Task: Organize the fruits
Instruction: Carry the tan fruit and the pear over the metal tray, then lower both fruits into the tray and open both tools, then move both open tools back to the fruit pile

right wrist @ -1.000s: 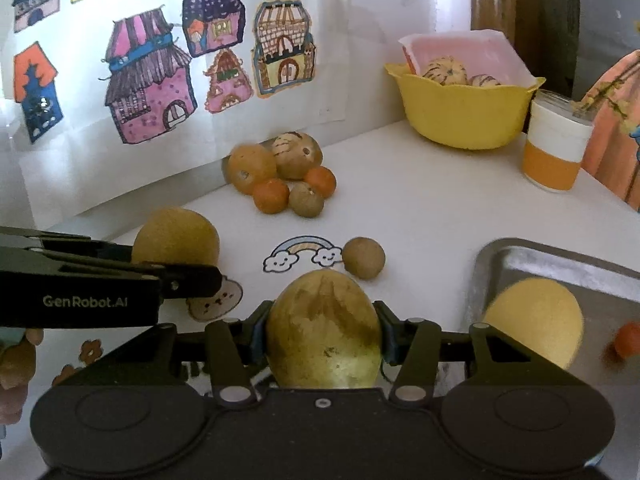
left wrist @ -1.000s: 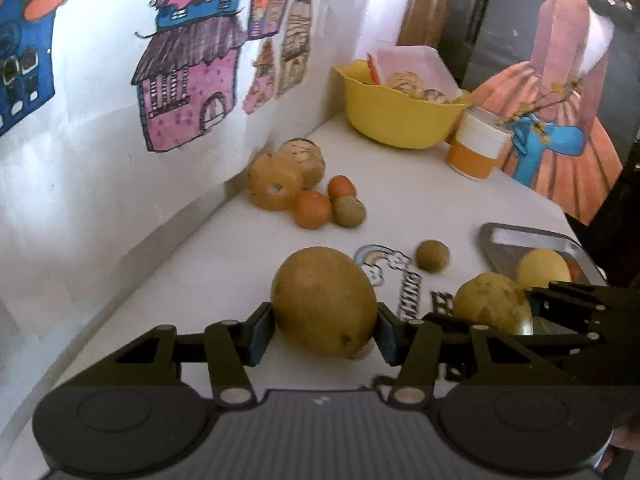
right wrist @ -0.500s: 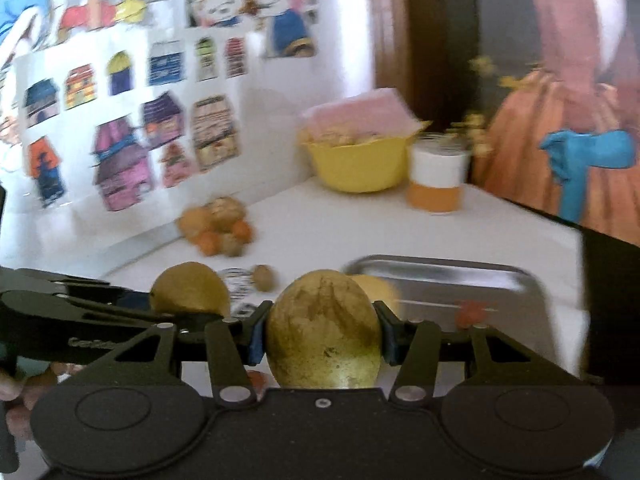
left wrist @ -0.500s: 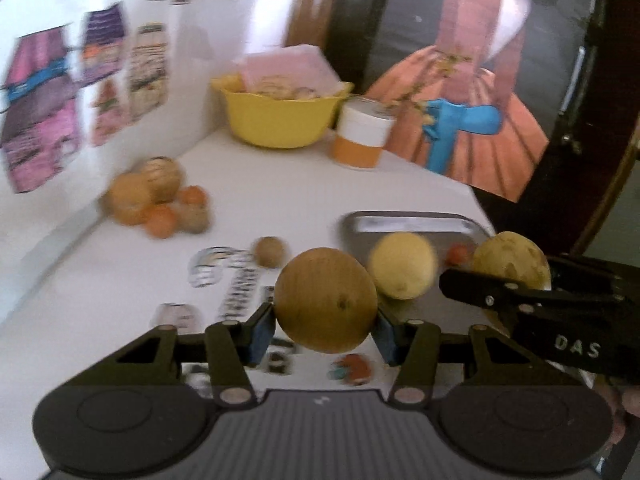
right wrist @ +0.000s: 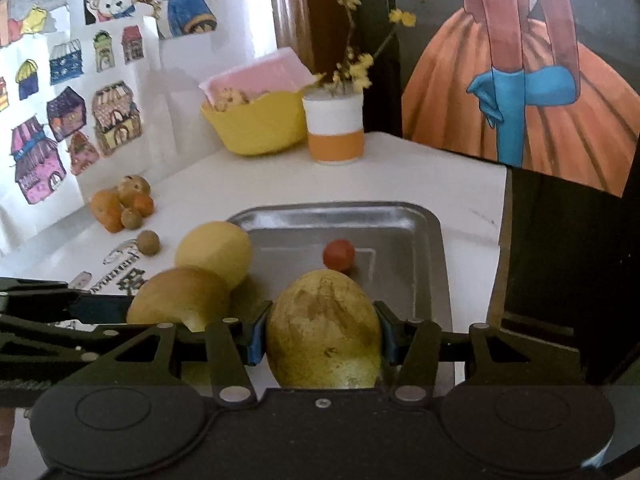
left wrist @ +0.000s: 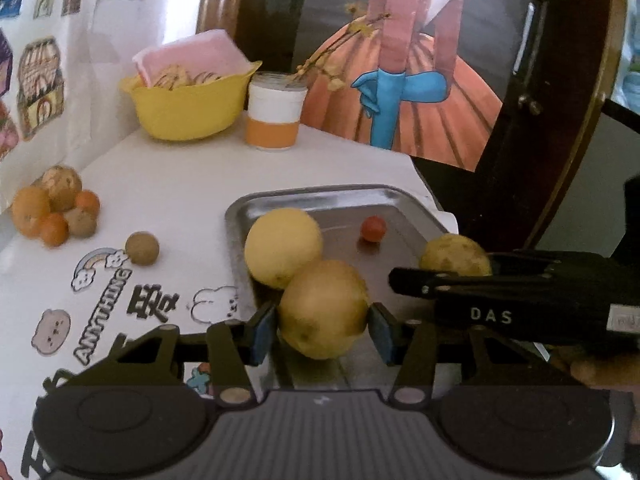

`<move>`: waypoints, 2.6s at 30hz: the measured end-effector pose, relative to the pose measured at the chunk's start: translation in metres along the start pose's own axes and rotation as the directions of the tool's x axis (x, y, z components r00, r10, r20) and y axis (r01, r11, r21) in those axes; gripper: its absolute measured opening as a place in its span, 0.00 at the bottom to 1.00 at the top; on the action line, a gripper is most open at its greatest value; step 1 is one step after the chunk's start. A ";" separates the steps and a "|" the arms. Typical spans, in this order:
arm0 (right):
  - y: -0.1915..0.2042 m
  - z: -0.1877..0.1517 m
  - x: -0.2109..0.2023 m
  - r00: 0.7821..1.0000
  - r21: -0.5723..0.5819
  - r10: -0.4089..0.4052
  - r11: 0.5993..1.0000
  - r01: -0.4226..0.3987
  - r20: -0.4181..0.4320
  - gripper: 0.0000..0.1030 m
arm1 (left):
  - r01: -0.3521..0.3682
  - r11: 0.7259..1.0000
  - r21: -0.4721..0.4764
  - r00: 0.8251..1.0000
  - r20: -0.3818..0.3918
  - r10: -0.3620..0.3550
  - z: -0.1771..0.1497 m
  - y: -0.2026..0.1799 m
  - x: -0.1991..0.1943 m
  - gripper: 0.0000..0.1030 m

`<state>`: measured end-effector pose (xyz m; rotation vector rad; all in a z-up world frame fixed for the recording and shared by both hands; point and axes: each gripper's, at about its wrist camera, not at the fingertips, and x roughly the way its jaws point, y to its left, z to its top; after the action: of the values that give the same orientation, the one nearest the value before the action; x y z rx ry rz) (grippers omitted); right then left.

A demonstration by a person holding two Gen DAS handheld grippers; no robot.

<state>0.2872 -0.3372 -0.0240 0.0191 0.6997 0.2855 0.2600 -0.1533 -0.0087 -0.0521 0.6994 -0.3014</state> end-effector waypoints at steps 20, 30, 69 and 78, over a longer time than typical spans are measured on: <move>0.004 0.002 -0.018 0.999 -0.006 -0.032 0.999 0.032 0.041 0.69 | 0.024 0.999 -0.038 1.000 -0.003 -0.024 0.000 0.006 -0.022 0.64; 0.022 -0.015 -0.103 0.976 -0.016 -0.090 0.995 0.095 0.197 0.98 | -0.004 0.999 -0.052 0.994 0.106 0.010 -0.008 0.019 -0.090 0.99; 0.198 -0.032 -0.114 0.997 -0.329 0.076 0.941 -0.079 -0.022 0.99 | -0.302 0.946 -0.115 0.953 -0.012 0.302 -0.053 0.165 -0.169 1.00; 0.199 0.039 -0.044 0.993 -0.347 0.110 0.933 -0.092 0.031 0.99 | -0.268 0.954 -0.137 0.950 0.124 0.285 -0.001 0.175 -0.133 1.00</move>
<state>0.2301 -0.1546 0.0564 -0.2732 0.5915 0.5027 0.2074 0.0530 0.0478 -0.0865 0.5725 0.0149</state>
